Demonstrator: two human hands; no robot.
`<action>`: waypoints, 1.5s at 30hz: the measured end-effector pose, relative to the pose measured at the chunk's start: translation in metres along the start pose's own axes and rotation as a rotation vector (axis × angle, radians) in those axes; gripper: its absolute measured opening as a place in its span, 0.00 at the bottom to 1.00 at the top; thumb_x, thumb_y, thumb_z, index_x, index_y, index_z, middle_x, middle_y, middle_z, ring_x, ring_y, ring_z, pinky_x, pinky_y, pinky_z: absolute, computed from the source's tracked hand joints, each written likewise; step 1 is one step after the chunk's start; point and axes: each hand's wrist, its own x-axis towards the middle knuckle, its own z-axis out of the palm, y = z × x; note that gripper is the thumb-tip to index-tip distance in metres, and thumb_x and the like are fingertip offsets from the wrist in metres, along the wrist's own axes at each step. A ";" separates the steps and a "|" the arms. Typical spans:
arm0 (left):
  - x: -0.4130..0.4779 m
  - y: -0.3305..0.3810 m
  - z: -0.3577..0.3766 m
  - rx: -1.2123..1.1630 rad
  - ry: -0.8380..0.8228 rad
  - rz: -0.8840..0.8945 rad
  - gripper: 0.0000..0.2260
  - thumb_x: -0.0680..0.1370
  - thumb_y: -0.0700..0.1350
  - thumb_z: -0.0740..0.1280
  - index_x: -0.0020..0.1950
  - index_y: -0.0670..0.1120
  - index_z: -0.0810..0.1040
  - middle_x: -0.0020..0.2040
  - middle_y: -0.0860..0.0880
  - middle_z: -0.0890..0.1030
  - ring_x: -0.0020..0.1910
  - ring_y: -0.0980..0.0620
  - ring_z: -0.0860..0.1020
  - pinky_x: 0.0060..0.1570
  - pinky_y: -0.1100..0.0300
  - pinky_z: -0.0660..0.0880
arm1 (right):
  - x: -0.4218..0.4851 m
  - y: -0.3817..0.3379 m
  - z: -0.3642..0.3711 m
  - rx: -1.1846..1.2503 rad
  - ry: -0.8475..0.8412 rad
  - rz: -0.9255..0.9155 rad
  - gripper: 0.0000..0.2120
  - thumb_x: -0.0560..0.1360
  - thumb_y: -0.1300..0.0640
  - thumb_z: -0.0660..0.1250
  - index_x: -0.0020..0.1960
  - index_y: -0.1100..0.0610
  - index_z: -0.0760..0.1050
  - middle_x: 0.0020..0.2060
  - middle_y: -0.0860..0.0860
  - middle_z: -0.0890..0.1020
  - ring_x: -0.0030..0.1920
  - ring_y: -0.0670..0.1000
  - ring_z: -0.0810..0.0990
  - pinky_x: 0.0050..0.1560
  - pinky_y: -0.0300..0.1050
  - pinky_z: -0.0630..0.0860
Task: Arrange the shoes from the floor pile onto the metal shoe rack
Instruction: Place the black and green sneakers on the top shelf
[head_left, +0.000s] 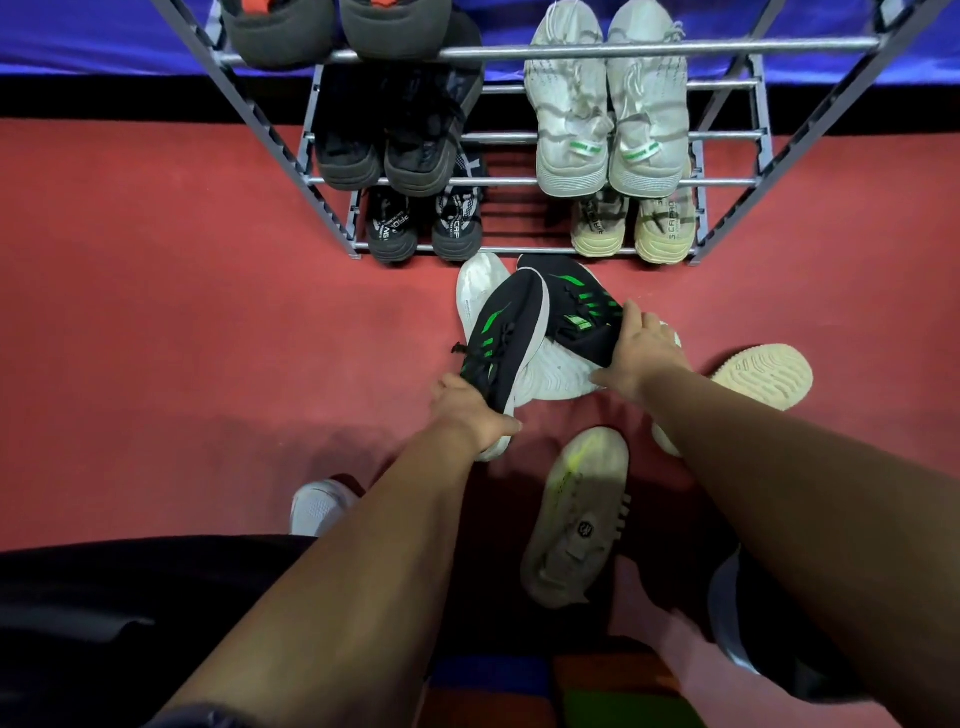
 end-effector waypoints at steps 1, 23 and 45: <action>0.000 0.000 0.001 -0.012 0.003 -0.008 0.46 0.64 0.55 0.85 0.71 0.39 0.63 0.69 0.43 0.71 0.70 0.42 0.73 0.68 0.51 0.74 | 0.002 0.000 -0.002 -0.019 -0.019 0.009 0.59 0.72 0.43 0.81 0.86 0.59 0.45 0.78 0.61 0.64 0.78 0.65 0.63 0.76 0.59 0.64; -0.123 0.114 -0.180 0.362 -0.129 0.084 0.28 0.70 0.54 0.80 0.66 0.44 0.80 0.61 0.44 0.81 0.49 0.43 0.81 0.45 0.53 0.77 | -0.121 -0.056 -0.199 -0.290 -0.160 -0.009 0.10 0.68 0.52 0.73 0.32 0.55 0.78 0.31 0.52 0.78 0.32 0.55 0.74 0.32 0.41 0.69; -0.205 0.183 -0.314 0.117 0.281 0.331 0.23 0.57 0.61 0.79 0.39 0.45 0.82 0.35 0.49 0.82 0.32 0.47 0.80 0.33 0.60 0.70 | -0.182 -0.065 -0.370 0.285 0.207 -0.052 0.21 0.63 0.48 0.74 0.18 0.54 0.71 0.20 0.46 0.73 0.17 0.49 0.64 0.31 0.41 0.66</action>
